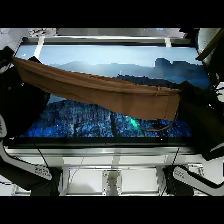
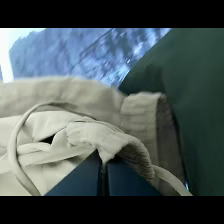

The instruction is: Fold the clothes and pants, and hang the long-sleeved shirts on hangers.

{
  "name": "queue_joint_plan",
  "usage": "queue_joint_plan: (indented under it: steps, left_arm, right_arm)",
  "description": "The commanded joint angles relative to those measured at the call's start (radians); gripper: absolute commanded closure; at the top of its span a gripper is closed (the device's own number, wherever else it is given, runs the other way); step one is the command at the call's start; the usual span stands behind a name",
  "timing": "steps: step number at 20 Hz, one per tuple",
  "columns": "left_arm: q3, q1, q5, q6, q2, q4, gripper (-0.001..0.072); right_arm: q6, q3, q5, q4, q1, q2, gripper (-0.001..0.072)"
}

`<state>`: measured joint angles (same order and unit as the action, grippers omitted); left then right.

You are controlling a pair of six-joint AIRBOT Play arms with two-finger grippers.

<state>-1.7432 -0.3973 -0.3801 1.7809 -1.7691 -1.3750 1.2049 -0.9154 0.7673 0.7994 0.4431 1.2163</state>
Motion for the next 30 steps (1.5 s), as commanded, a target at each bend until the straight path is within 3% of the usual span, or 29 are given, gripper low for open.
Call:
queue_joint_plan:
  steps: [1, 6, 7, 8, 9, 10, 13, 15, 18, 20, 23, 30]
  left_arm:
    - [-0.005, 0.028, 0.162, 0.015, -0.109, -0.013, 0.07]
    - [-0.005, 0.043, 0.299, 0.014, -0.154, -0.009, 0.0696]
    - [-0.005, 0.053, 0.31, 0.014, -0.152, -0.009, 0.0592]
    - [-0.005, 0.064, 0.313, 0.008, -0.147, -0.01, 0.0195]
    - [-0.005, 0.074, 0.309, 0.008, -0.138, -0.009, -0.0006]
    - [-0.005, 0.082, 0.301, 0.007, -0.123, -0.013, 0.0005]
    - [-0.005, 0.112, 0.295, -0.004, -0.032, -0.013, 0.0013]
    - [-0.005, 0.148, 0.253, -0.14, 0.06, -0.013, 0.0013]
    - [-0.005, 0.231, 0.055, -0.422, 0.193, -0.013, 0.0013]
    - [-0.005, 0.293, -0.075, -0.515, 0.245, -0.013, 0.0013]
    - [-0.005, 0.381, -0.188, -0.54, 0.254, -0.012, 0.0013]
    - [-0.004, 0.538, -0.326, -0.541, 0.234, -0.013, 0.0013]
  right_arm:
    - [0.065, -0.001, -0.14, -0.007, -0.028, 0.089, 0.07]
    - [0.119, -0.001, -0.229, -0.013, -0.029, 0.145, 0.0699]
    - [0.118, -0.001, -0.229, -0.013, -0.028, 0.145, 0.0683]
    - [0.117, -0.003, -0.229, -0.013, -0.028, 0.145, 0.0573]
    - [0.117, -0.011, -0.225, -0.013, -0.028, 0.145, 0.0362]
    - [0.117, -0.027, -0.203, -0.01, -0.028, 0.145, 0.033]
    - [0.111, -0.121, -0.04, 0.102, -0.016, 0.144, 0.033]
    - [0.112, -0.193, 0.128, 0.209, 0.013, 0.144, 0.0331]
    - [0.103, -0.217, 0.384, 0.235, 0.095, 0.148, 0.033]
    - [0.037, -0.217, 0.511, 0.225, 0.16, 0.17, 0.0327]
    - [-0.036, -0.217, 0.581, 0.138, 0.195, 0.237, 0.0162]
    - [-0.132, -0.217, 0.577, 0.071, 0.116, 0.428, 0.015]
